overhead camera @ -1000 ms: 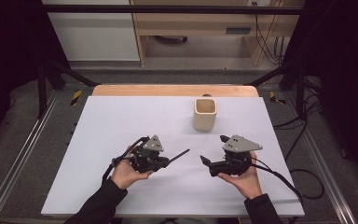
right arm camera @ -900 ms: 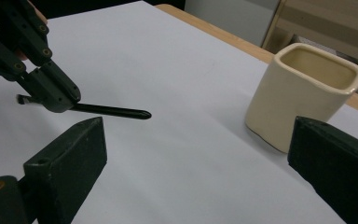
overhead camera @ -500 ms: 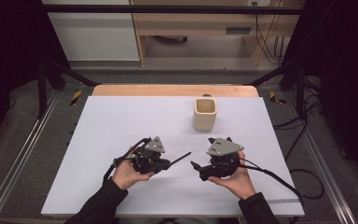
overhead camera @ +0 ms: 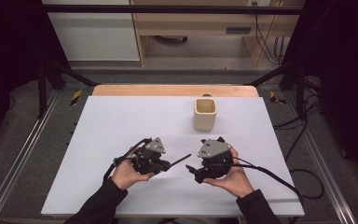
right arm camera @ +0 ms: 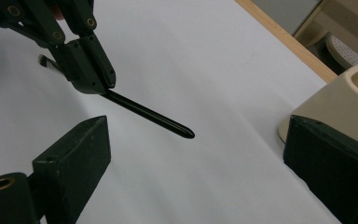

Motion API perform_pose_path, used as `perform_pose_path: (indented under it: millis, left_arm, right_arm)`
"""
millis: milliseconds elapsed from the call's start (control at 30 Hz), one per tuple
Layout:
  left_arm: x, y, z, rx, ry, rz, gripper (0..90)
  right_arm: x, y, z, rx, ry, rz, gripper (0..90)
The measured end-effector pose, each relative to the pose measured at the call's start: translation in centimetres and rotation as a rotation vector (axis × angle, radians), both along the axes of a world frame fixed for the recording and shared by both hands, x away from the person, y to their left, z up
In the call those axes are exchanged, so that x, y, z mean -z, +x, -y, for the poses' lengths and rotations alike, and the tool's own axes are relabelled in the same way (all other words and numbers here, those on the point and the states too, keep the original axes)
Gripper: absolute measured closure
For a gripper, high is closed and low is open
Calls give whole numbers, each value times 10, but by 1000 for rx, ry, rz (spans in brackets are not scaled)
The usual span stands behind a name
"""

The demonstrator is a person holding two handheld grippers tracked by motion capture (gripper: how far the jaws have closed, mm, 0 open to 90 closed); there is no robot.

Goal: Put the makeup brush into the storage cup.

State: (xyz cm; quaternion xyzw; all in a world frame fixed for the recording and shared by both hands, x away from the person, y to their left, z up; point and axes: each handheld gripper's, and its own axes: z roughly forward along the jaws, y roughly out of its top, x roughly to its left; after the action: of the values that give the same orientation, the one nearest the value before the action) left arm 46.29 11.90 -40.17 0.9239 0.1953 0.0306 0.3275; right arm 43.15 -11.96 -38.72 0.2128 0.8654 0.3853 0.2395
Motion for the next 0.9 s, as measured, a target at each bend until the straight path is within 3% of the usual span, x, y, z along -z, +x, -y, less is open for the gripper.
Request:
perform_pose_path:
  millis: [267, 667, 900]
  left_arm:
    - [-1, -1, 0, 9, 12, -6, 841]
    - [-3, -1, 3, 18, 41, -18, 841]
    - [-9, 0, 11, 22, 37, -16, 841]
  right_arm:
    - [2, -1, -11, -42, -61, -24, 93]
    - [6, 0, -26, -91, -159, -19, 123]
    - [6, 1, -30, -108, -184, -12, 144]
